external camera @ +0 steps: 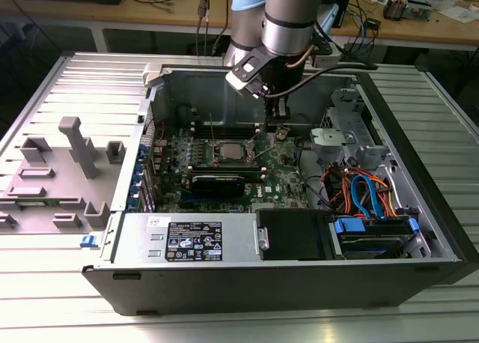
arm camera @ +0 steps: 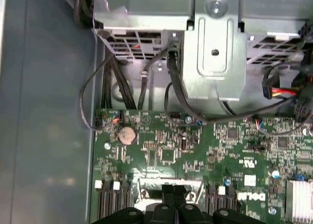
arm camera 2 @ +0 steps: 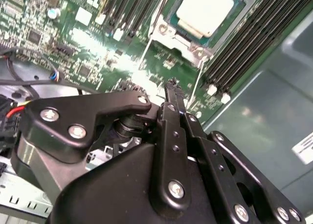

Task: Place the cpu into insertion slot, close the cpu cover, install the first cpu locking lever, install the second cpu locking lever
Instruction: 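Close the cpu cover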

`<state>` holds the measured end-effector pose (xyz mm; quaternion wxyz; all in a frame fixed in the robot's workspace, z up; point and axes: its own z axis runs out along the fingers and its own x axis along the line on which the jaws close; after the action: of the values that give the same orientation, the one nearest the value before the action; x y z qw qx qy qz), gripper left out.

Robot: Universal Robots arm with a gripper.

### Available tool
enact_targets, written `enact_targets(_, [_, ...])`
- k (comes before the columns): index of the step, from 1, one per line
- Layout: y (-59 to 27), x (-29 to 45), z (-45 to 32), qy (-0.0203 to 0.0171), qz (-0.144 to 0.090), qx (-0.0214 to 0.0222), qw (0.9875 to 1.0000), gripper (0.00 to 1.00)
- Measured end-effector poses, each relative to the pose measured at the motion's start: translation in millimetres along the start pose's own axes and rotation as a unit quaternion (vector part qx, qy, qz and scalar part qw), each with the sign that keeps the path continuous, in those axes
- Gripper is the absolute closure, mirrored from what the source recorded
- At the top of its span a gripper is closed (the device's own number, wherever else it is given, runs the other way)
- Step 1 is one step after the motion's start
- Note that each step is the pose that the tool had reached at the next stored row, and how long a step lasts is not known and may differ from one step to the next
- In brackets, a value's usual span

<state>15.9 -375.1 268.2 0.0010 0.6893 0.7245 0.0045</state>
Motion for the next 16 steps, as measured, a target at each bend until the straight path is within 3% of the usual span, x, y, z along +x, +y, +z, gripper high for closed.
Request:
enact_targets(3, [14.6,-0.2,1.5,-0.0011,-0.003,0.0015,1.0,0.89])
enact_targets(5, [18.6,0.3,2.8,-0.0014,-0.004,0.0018,1.0,0.89])
enact_targets(10, [22.5,1.5,9.4,-0.0013,-0.009,0.0036,0.9999,0.89])
enact_targets(16, [23.5,1.4,20.8,-0.001,-0.017,0.0091,0.9998,0.89])
